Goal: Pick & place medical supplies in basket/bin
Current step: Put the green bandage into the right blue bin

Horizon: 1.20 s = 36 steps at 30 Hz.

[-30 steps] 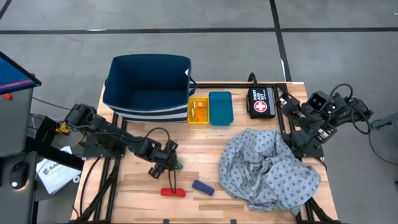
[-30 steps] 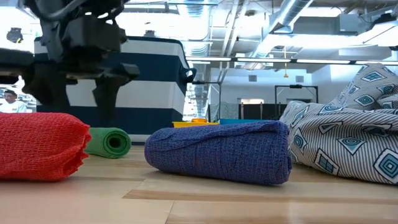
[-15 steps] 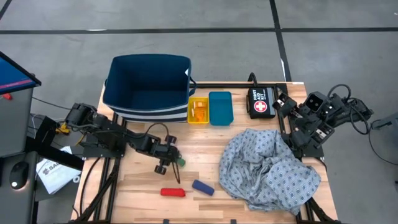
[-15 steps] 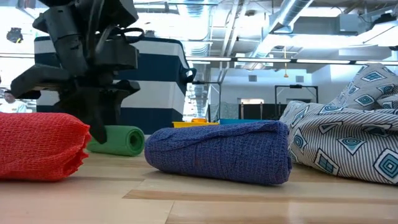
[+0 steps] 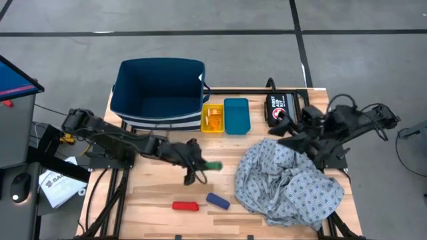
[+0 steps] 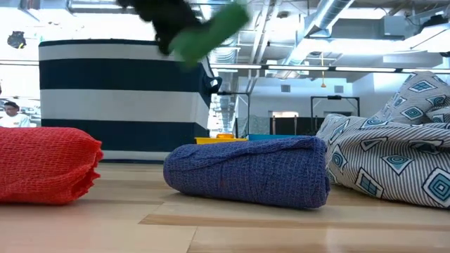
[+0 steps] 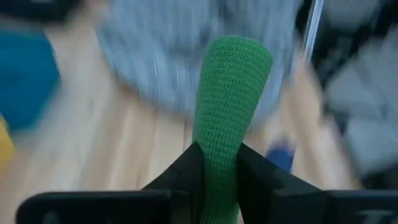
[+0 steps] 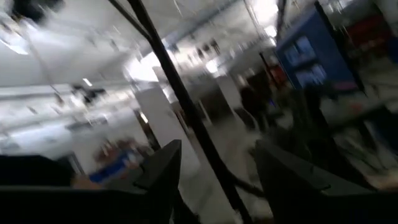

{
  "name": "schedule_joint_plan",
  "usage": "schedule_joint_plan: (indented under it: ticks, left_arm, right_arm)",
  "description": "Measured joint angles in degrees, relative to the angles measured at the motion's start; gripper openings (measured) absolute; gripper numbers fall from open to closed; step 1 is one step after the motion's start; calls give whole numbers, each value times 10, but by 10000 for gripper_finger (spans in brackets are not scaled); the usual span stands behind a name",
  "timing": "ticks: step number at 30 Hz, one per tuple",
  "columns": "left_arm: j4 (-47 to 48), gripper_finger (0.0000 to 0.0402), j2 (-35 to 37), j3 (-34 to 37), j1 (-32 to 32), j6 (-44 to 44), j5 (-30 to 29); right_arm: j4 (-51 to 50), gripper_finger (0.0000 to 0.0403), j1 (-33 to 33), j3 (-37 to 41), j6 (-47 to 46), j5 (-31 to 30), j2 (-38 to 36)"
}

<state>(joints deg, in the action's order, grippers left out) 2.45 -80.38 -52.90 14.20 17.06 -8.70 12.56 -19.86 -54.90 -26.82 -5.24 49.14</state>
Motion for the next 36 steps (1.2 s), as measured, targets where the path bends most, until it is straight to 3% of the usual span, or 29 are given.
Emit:
schedule_joint_plan:
  ticks: [6,13,22,36]
  left_arm:
    - [-75,52,20,-65,-25,5,-35]
    - [-162,60,20,-101,-54,15,-38]
    - [-233,62,20,-103,-59,31,-38]
    - [-248,63,20,-103,-55,31,-37]
  right_arm:
    - [-253,201,0,-170,88,-24,81]
    - [-374,209,0,-300,159,-83,157]
    - [-378,248,34,-310,168,-107,216]
    - [-355,250,98,-309,163,-82,253]
